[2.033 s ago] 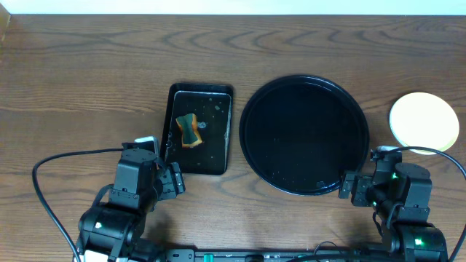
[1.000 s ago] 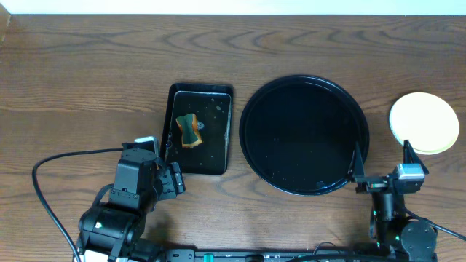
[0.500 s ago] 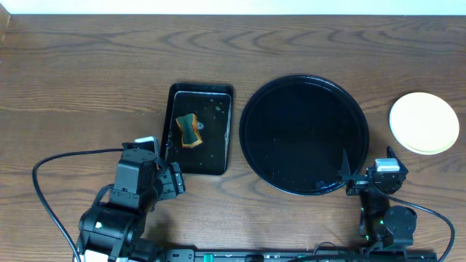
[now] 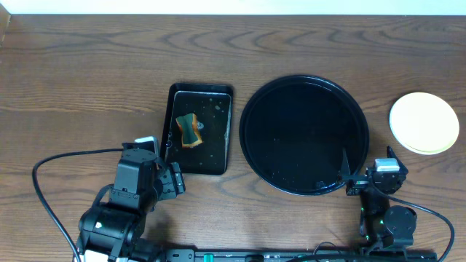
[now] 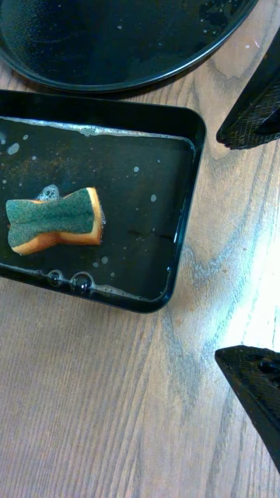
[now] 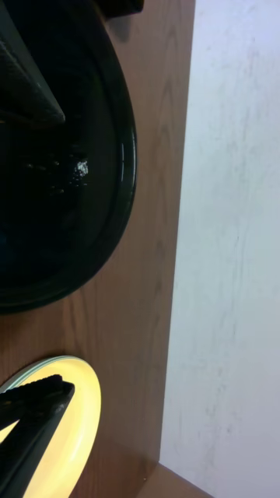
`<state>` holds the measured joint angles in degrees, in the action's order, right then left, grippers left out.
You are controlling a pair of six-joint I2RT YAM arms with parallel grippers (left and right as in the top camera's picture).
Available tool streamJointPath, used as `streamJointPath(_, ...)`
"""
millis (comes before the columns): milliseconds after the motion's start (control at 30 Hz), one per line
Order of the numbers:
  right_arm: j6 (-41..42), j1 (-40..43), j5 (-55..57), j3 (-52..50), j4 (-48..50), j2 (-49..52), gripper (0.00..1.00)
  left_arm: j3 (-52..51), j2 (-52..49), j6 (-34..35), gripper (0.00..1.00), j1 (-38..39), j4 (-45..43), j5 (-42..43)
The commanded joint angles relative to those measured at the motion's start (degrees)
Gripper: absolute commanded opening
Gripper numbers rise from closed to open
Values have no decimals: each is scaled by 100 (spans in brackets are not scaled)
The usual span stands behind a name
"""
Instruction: Clean dirty plates on tray and stack at the side
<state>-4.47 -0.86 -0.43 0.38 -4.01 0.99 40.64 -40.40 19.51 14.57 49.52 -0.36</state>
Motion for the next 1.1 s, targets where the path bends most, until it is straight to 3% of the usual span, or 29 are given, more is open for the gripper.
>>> streamJointPath(0,-74,-72,-46,-7,-24,2,99,-15,-11,33,81,2,11,-13)
streamJointPath(33,-74,-72,-46,-7,-26,2,99,-15,-11,33,93,2,11,-13)
streamJointPath(267,-74,-72,-46,-7,-26,2,99,-127,142,-256,92,-96,-238,-435)
streamJointPath(433,-74,-72,-46,-7,-26,2,99,-1113,1014,-846,93,-365,-1672,-422)
streamJointPath(800,-74,-72,-46,-7,-26,2,99,-3762,3506,-857,92,-852,-4680,-422)
streamJointPath(900,-74,-72,-46,-7,-26,2,99,-4050,3858,-903,93,-918,-5077,-415)
streamJointPath(1067,-74,-72,-46,-7,-24,2,99,-4041,4033,-1519,93,-925,-4778,-286)
